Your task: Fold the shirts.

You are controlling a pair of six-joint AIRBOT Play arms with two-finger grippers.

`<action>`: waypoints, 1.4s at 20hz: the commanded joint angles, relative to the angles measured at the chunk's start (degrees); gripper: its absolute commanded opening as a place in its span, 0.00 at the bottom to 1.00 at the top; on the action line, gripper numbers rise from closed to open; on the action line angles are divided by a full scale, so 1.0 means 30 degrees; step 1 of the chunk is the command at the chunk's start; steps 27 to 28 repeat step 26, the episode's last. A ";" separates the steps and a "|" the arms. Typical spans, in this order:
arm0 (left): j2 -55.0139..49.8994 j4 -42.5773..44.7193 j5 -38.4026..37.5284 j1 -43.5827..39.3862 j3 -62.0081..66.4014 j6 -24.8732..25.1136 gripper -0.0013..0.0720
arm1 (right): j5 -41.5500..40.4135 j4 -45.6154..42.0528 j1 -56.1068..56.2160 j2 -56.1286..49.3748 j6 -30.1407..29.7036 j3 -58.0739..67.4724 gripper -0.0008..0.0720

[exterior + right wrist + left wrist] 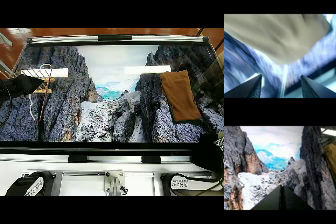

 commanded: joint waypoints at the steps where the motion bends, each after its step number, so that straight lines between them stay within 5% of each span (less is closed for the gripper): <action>1: -0.1202 0.2696 -0.0816 -0.0685 0.0619 -0.0386 0.05 | 0.5311 -0.0357 0.1537 0.1829 -0.1880 0.1996 0.65; 2: -0.2178 0.4444 -0.1632 -0.1384 0.1275 -0.1188 0.05 | 0.6834 -0.0532 0.2914 0.2200 -0.2922 0.1989 0.55; 3: -0.3446 0.6550 -0.2776 -0.2361 0.2215 -0.1705 0.05 | 0.7031 -0.0991 0.4503 0.2237 -0.3701 0.1989 0.55; 4: -0.4743 0.8612 -0.3956 -0.3395 0.3213 -0.2157 0.05 | 0.6608 -0.1996 0.6302 0.1989 -0.3876 0.1792 0.60; 5: -0.6222 1.0754 -0.5384 -0.4459 0.4357 -0.2856 0.05 | 0.5960 -0.2572 0.7686 0.1574 -0.3519 0.1530 0.82; 6: -0.7563 1.2342 -0.6666 -0.5319 0.5370 -0.3483 0.09 | 0.4801 -0.2229 0.8568 0.0896 -0.2951 0.1392 0.83; 8: -0.9996 1.3646 -0.8779 -0.6557 0.7074 -0.4109 0.85 | 0.2302 -0.0044 0.9151 -0.0495 -0.2892 0.1392 0.83; 12: -1.1147 1.3631 -0.8808 -0.7577 0.7512 -0.3963 0.84 | 0.0153 0.0707 0.9420 -0.1545 -0.2878 0.1399 0.83; 28: -1.1147 1.3639 -0.8808 -0.7657 0.7512 -0.3956 0.84 | 0.0175 0.1326 0.9398 -0.1545 -0.2885 0.1399 0.83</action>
